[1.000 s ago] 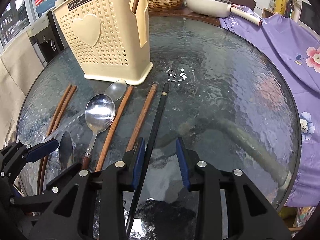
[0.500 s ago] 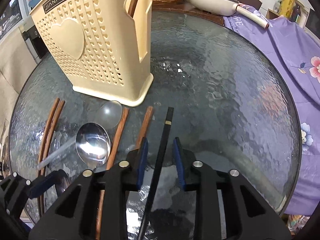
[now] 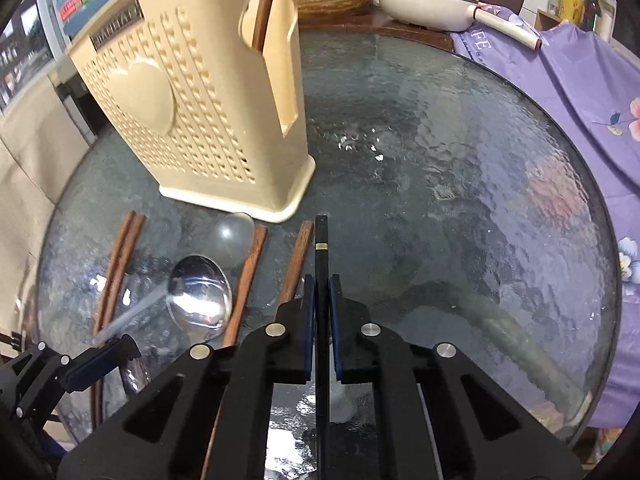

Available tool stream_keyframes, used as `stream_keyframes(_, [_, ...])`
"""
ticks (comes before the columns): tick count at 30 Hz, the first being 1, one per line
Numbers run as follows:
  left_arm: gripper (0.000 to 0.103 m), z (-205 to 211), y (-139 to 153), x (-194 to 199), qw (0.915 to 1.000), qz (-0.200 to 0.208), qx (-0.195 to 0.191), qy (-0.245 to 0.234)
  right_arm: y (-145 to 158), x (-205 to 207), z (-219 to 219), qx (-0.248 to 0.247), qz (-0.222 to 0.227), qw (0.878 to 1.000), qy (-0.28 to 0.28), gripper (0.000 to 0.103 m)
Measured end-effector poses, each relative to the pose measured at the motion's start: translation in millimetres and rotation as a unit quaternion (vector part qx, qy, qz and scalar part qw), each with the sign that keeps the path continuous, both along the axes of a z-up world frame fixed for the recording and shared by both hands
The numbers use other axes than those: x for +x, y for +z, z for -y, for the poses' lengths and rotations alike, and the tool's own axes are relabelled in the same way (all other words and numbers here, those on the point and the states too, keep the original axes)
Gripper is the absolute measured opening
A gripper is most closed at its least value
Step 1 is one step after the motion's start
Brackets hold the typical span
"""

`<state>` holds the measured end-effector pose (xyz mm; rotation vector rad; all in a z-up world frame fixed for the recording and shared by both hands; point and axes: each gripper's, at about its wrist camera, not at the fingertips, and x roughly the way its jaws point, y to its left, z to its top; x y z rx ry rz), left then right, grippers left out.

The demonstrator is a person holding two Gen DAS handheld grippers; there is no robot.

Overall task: Organize utensils
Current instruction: 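Lift the spoon and black chopstick and carry both over the cream holder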

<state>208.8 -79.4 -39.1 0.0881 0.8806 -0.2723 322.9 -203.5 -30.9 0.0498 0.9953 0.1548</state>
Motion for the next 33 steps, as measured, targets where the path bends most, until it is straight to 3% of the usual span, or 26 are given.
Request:
stream_keyframes(10, [0.037,-9.3,33.6,0.3,0.9983,0.044,-0.039,-0.003,39.2,-8.6,16.5,0.054,0.066,0.996,-0.004,0.008])
stream_keyframes(20, [0.037,-16.4,82.8,-16.7,0.9922,0.104,-0.068,-0.009,101.9,-54.7,35.6,0.101,0.153,0.983,0.015,0.008])
stream_keyframes(33, [0.036,-17.0,98.7,-27.7,0.9893,0.121,-0.079,-0.017,125.2,-92.0,43.5,0.128,0.173,0.976,0.039,0.008])
